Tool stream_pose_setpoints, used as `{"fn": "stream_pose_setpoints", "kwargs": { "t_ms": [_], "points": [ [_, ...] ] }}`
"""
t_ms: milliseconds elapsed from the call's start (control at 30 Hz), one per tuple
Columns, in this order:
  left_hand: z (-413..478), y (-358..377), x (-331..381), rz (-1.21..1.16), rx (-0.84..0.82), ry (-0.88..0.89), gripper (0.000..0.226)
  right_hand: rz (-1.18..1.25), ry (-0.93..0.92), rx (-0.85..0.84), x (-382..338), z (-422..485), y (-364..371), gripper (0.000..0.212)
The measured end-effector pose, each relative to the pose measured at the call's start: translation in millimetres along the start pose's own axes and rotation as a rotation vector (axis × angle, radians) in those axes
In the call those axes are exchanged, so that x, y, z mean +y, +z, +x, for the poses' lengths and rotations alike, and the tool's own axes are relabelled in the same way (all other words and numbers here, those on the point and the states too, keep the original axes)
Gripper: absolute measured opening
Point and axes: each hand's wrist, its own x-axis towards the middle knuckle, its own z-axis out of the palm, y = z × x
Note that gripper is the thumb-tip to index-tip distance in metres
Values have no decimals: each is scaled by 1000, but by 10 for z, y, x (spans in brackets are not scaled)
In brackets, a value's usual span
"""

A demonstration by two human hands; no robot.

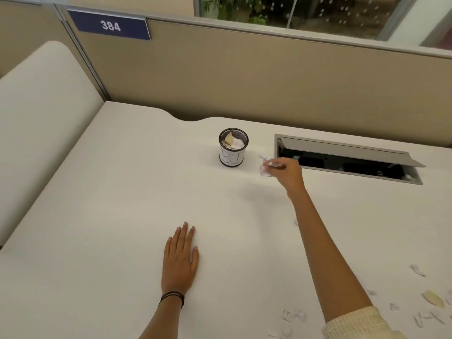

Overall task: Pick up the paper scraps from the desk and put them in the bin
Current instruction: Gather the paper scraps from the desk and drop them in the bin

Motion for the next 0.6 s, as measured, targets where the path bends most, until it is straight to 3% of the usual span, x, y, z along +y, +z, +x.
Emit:
{"fn": "stream_pose_setpoints", "kwargs": {
  "t_ms": [167, 267, 333, 467, 600],
  "points": [
    [0, 2, -7, -8, -4, -8, 54, 113, -59, -65, -403, 487, 430, 16],
    [3, -4, -5, -12, -8, -9, 54, 9, -14, -60, -498, 707, 646, 6],
    [5, -6, -10, -16, -9, -9, 54, -89, 12, -76, -540, 807, 720, 10],
    [7, -2, -18, -5, -14, -16, 54, -138, -30, -70, -620, 827, 674, 19],
    [2, 0, -21, 3, -13, -13, 54, -29, -112, -26, -703, 552, 454, 19]
  ]
}}
